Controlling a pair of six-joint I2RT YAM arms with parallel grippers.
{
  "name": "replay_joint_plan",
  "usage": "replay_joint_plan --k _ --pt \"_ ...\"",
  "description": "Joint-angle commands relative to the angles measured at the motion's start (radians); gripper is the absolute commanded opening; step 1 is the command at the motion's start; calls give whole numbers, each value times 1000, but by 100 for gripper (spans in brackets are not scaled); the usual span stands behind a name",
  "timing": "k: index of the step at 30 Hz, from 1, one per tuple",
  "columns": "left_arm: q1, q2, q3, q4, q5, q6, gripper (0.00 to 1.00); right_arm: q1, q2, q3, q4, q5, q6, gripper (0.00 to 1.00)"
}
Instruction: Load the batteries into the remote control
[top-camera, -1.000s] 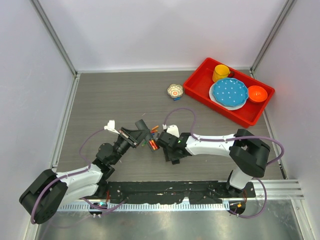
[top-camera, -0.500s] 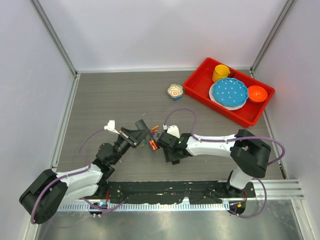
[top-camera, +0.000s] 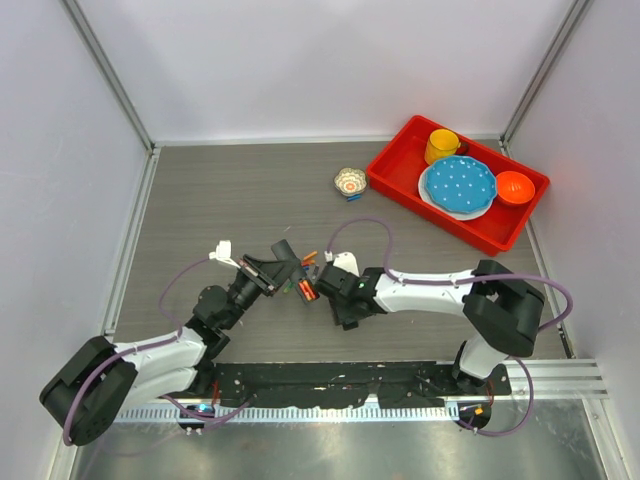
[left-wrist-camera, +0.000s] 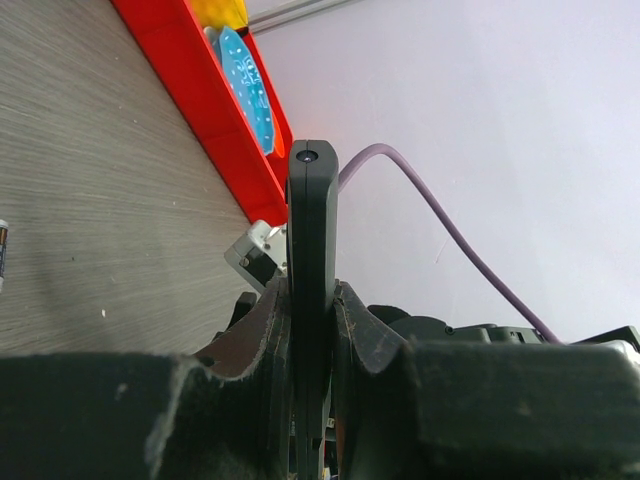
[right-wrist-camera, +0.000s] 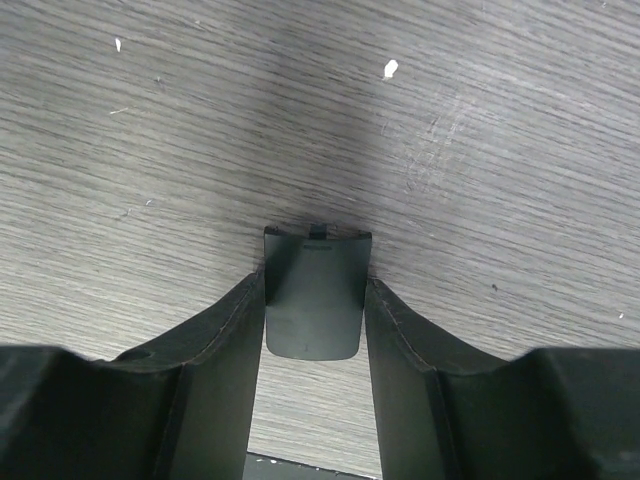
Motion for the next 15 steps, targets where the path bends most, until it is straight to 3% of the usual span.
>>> replay_joint_plan --k 1,8,15 --pt "4 4 5 27 10 -1 0 11 12 -60 -58 -34 -27 45" --pt "4 47 38 30 47 2 0 -6 -85 -67 -72 -11 -19 28" --pt "4 154 99 131 33 -15 0 -28 -310 64 -256 62 -114 25"
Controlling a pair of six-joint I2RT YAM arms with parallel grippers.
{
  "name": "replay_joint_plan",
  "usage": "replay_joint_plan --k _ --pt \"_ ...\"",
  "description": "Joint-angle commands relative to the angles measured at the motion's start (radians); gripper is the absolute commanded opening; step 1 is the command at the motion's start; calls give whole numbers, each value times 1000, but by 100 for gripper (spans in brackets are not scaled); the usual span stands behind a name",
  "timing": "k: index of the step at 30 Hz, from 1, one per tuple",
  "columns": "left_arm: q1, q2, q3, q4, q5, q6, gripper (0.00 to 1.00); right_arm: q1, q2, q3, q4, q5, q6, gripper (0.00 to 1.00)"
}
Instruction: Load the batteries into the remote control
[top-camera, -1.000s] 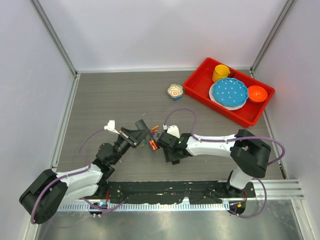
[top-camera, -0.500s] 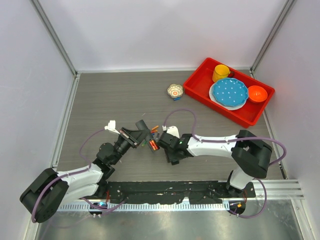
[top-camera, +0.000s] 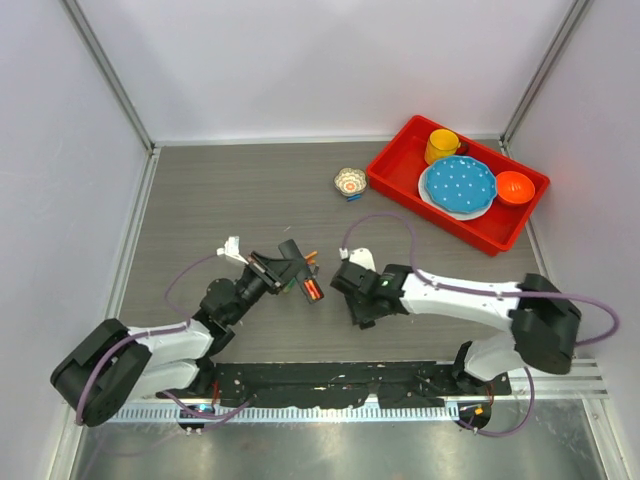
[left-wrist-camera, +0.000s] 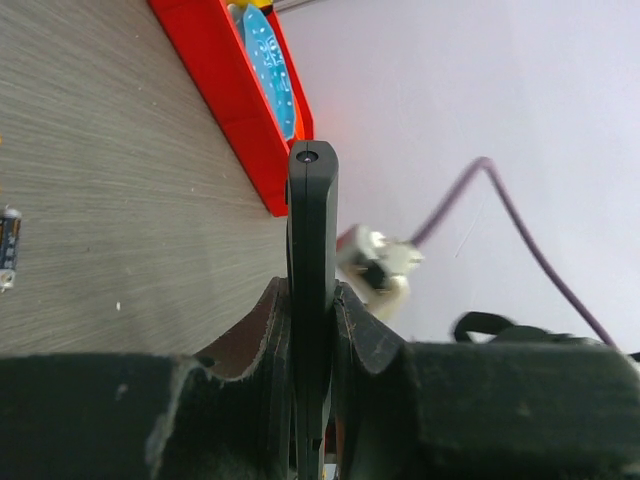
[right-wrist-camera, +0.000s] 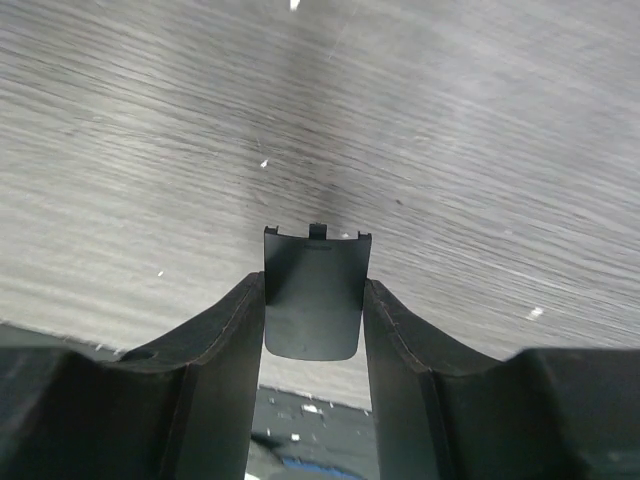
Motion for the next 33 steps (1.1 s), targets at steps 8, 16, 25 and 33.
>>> replay_joint_plan --k 8,16,25,33 --pt "3 376 153 460 39 -120 0 -9 -182 374 -347 62 -194 22" --pt "-24 429 234 459 29 -88 0 -11 -119 483 -404 7 -258 22" --pt "-32 452 262 460 46 -76 0 -39 -48 526 -376 -53 -292 22" --pt "-38 455 256 460 41 -80 0 -68 27 603 -379 -82 -326 22"
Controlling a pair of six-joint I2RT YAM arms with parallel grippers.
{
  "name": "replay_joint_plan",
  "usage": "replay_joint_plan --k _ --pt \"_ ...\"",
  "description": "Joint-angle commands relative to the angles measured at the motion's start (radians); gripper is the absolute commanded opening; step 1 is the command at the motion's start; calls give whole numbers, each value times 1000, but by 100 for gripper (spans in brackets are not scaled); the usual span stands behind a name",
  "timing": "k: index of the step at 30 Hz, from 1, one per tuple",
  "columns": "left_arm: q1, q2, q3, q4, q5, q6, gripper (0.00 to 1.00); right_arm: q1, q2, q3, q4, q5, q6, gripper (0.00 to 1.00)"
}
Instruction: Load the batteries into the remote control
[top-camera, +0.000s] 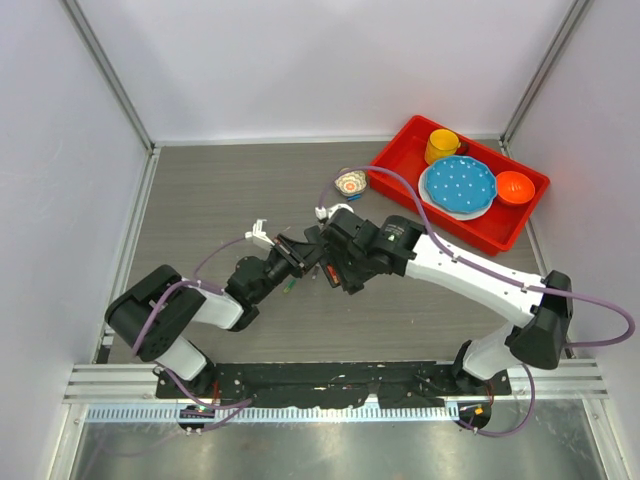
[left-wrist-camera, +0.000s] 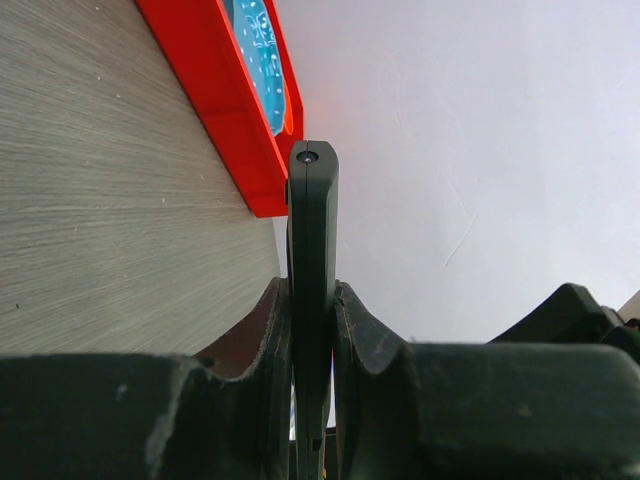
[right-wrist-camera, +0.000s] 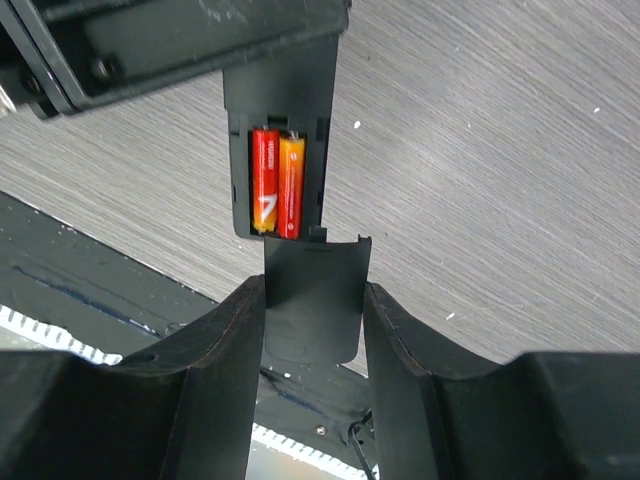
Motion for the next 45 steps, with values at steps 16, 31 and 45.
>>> replay_joint_plan --k 16,31,45 --pt "-15 2 -1 260 -25 9 0 -38 79 70 62 -60 -37 22" --pt "-23 -2 -6 260 -28 21 0 -65 113 82 82 -116 -39 22" --pt "-26 -17 -9 260 -33 17 0 -78 107 53 122 -178 -16 22"
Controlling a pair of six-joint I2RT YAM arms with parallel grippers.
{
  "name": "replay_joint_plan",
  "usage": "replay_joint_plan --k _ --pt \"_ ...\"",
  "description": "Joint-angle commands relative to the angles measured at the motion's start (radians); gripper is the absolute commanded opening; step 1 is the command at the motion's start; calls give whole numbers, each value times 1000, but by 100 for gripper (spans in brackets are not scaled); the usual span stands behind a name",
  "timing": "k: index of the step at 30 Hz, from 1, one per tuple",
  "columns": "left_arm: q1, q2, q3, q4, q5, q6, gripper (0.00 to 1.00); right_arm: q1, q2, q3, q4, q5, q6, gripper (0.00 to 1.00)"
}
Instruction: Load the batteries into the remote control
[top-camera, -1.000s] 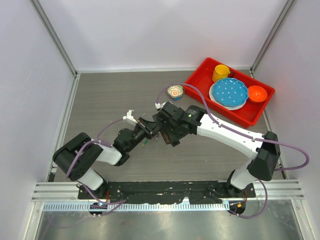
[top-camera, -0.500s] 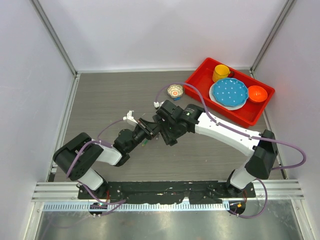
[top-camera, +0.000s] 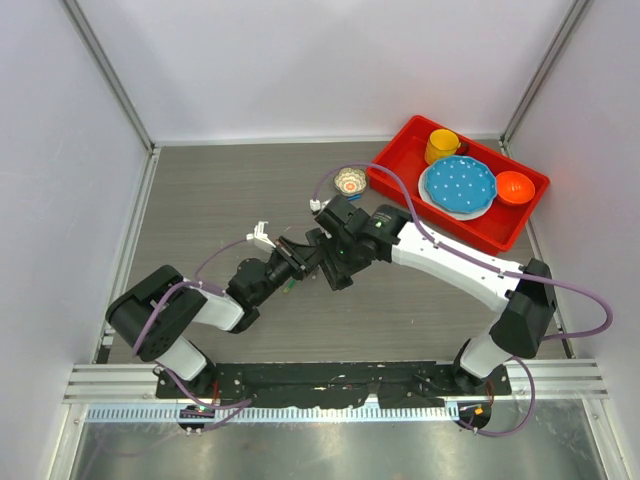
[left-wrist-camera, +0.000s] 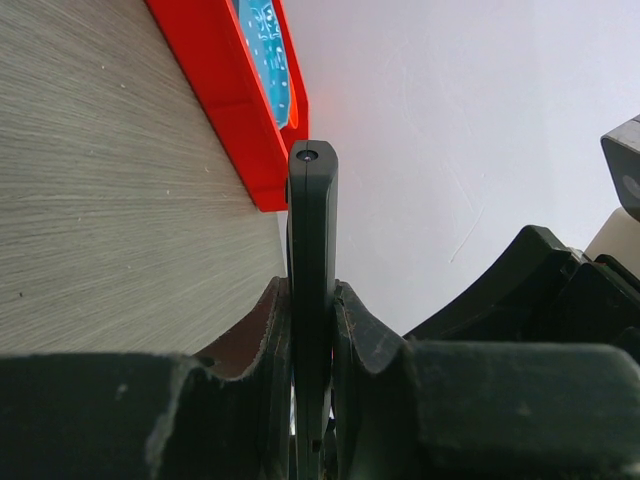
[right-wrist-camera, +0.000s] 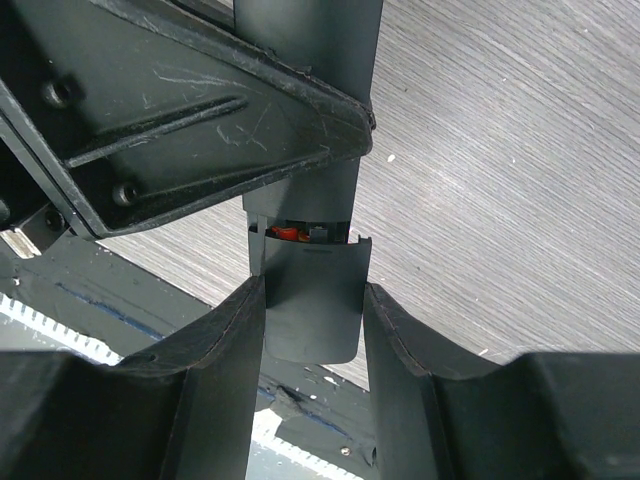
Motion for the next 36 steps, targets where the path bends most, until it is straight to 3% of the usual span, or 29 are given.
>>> replay_joint_plan --k 1,36 --pt "-6 -20 0 260 -17 10 0 2 -3 9 51 -44 9 22" --pt "-6 44 39 259 -54 -82 0 2 -78 -50 87 -19 37 22"
